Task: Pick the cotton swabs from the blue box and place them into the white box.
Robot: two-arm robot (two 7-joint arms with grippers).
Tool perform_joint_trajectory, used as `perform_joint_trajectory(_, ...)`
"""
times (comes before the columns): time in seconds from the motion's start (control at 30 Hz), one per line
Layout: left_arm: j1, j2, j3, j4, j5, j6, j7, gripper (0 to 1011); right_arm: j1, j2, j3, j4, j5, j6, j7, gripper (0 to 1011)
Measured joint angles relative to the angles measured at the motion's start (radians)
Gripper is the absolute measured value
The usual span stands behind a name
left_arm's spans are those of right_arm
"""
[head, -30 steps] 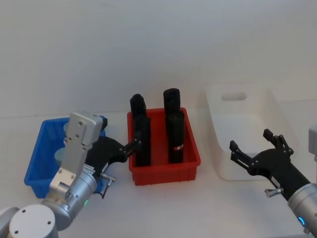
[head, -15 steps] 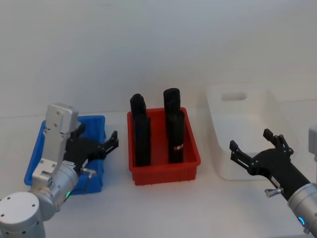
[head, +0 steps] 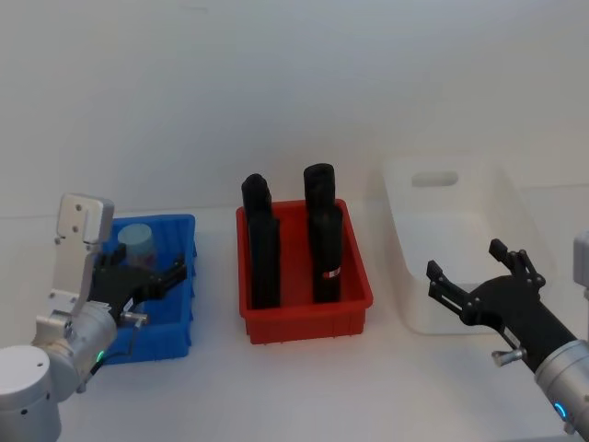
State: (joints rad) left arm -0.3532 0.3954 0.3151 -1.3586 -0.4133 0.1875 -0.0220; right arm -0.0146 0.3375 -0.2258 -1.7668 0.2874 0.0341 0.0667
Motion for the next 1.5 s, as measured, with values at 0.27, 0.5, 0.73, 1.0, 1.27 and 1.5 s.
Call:
perform_joint_trajectory(0.27,-0.019,0.001,-0.014,0.054,0.000,0.014,-0.014,999,0.000,0.000,0.000,0.000,0.000,0.000,0.000,1002)
perform_joint_trajectory(0.5,-0.034,0.001,-0.024,0.099,0.007,0.024,-0.021,1000,0.000,0.000,0.000,0.000,0.000,0.000,0.000,1002)
perform_joint_trajectory(0.73,-0.052,-0.001,-0.032,0.147,0.019,0.033,-0.032,1000,0.000,0.000,0.000,0.000,0.000,0.000,0.000,1002)
perform_joint_trajectory(1.0,-0.072,-0.005,-0.038,0.198,0.026,0.037,-0.056,1000,0.000,0.000,0.000,0.000,0.000,0.000,0.000,1002)
perform_joint_trajectory(1.27,-0.092,-0.010,-0.045,0.247,0.020,0.033,-0.093,1000,0.000,0.000,0.000,0.000,0.000,0.000,0.000,1002)
perform_joint_trajectory(1.5,-0.102,-0.014,-0.049,0.275,0.010,0.025,-0.120,867,0.000,0.000,0.000,0.000,0.000,0.000,0.000,1002)
